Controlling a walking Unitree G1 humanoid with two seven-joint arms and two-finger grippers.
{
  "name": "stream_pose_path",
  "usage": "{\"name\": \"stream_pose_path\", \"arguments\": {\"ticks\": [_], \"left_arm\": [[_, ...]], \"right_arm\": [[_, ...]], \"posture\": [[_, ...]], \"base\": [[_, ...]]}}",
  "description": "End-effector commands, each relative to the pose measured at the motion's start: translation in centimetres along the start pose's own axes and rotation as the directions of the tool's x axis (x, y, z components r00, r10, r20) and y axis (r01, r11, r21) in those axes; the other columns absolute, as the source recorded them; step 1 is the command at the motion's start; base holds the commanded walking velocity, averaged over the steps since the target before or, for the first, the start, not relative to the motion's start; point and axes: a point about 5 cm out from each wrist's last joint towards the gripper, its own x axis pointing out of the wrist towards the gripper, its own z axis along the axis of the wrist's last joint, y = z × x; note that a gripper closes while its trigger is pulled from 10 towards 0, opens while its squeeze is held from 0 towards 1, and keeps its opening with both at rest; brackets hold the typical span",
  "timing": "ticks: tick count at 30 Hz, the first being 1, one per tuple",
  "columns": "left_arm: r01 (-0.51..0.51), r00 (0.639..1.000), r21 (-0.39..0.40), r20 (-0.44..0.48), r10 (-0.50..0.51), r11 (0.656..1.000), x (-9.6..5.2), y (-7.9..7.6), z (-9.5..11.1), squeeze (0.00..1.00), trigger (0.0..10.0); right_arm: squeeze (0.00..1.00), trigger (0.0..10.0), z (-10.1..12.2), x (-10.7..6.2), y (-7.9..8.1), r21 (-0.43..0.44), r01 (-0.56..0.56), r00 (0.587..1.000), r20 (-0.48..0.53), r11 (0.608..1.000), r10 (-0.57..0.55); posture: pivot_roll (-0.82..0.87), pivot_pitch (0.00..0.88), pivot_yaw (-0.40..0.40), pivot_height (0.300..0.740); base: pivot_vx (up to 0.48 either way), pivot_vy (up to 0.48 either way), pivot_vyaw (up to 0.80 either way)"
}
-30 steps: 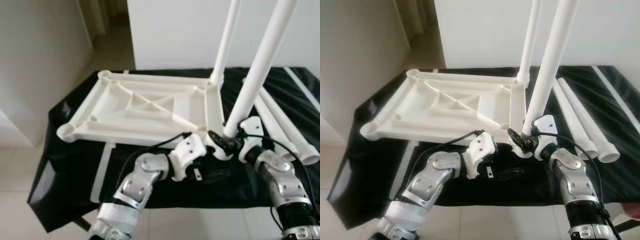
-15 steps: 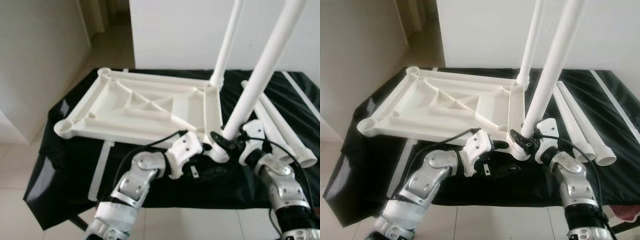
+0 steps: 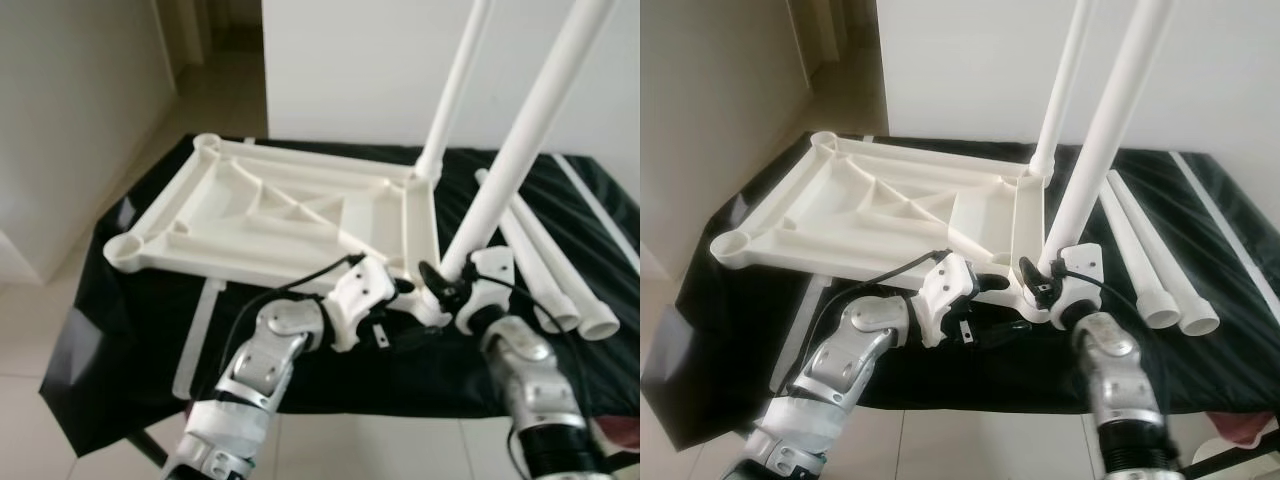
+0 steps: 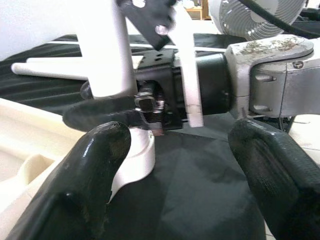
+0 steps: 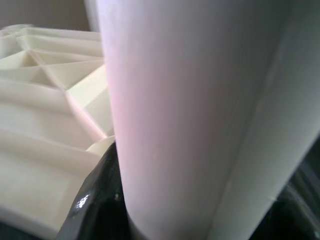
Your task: Building children table
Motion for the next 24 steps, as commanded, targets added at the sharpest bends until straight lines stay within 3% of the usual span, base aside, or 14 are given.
{"name": "stream_pose_path", "arguments": {"ticks": [1,3,4,6,7,8,10,18,24], "left_arm": [[-0.142,0.990,0.007,-0.004,0.142,0.990,-0.1,0.9,0.0,0.00,10.0],[-0.145,0.989,0.010,-0.007,0.145,0.989,-0.3,1.1,-0.1,0.00,10.0],[-0.145,0.989,0.010,-0.007,0.145,0.989,-0.3,1.1,-0.1,0.00,10.0],[-0.151,0.989,0.009,-0.010,0.151,0.989,-0.4,1.2,-0.2,0.00,10.0],[-0.151,0.989,0.009,-0.010,0.151,0.989,-0.4,1.2,-0.2,0.00,10.0],[-0.153,0.988,0.006,-0.007,0.153,0.988,-0.3,1.2,-0.1,0.00,10.0],[-0.151,0.989,0.003,-0.004,0.151,0.989,-0.2,1.0,-0.1,0.00,10.0],[-0.138,0.990,0.002,-0.003,0.138,0.990,0.0,0.9,-0.1,0.00,10.0],[-0.131,0.991,0.010,-0.003,0.131,0.991,0.1,1.1,0.0,0.00,10.0]], "right_arm": [[0.00,10.0,-1.8,-0.6,-0.8,0.014,0.116,0.989,-0.095,0.993,-0.114],[0.00,10.0,-1.7,-0.8,-0.7,0.027,0.221,0.973,-0.077,0.975,-0.219],[0.00,10.0,-1.7,-0.8,-0.7,0.027,0.221,0.973,-0.077,0.975,-0.219],[0.00,10.0,-2.0,-1.2,-0.3,0.074,0.409,0.912,-0.074,0.910,-0.404],[0.00,10.0,-2.0,-1.2,-0.3,0.074,0.409,0.912,-0.074,0.910,-0.404],[0.00,10.0,-2.4,-1.3,0.4,0.107,0.461,0.887,-0.089,0.881,-0.453],[0.00,10.0,-2.4,-1.0,1.6,0.120,0.437,0.899,-0.096,0.892,-0.427],[0.00,10.0,-1.6,-0.8,0.7,0.088,0.447,0.894,-0.068,0.890,-0.443],[0.00,10.0,-1.5,-0.6,1.0,0.087,0.443,0.896,-0.066,0.892,-0.438]], "posture": [[0.02,0.000,-0.067,0.740],[0.03,0.000,-0.067,0.740],[0.03,0.000,-0.067,0.740],[0.03,0.000,-0.065,0.740],[0.03,0.000,-0.065,0.740],[0.03,0.000,-0.062,0.740],[0.03,0.000,-0.059,0.740],[0.02,0.000,-0.046,0.740],[0.02,0.000,-0.038,0.740]], "base": [[0.000,0.000,0.00],[0.000,0.000,0.00],[0.000,0.000,0.00],[0.000,0.000,0.00],[0.000,0.000,0.00],[0.000,0.000,0.00],[0.000,0.000,0.00],[0.000,0.000,0.00],[0.000,0.000,0.00]]}}
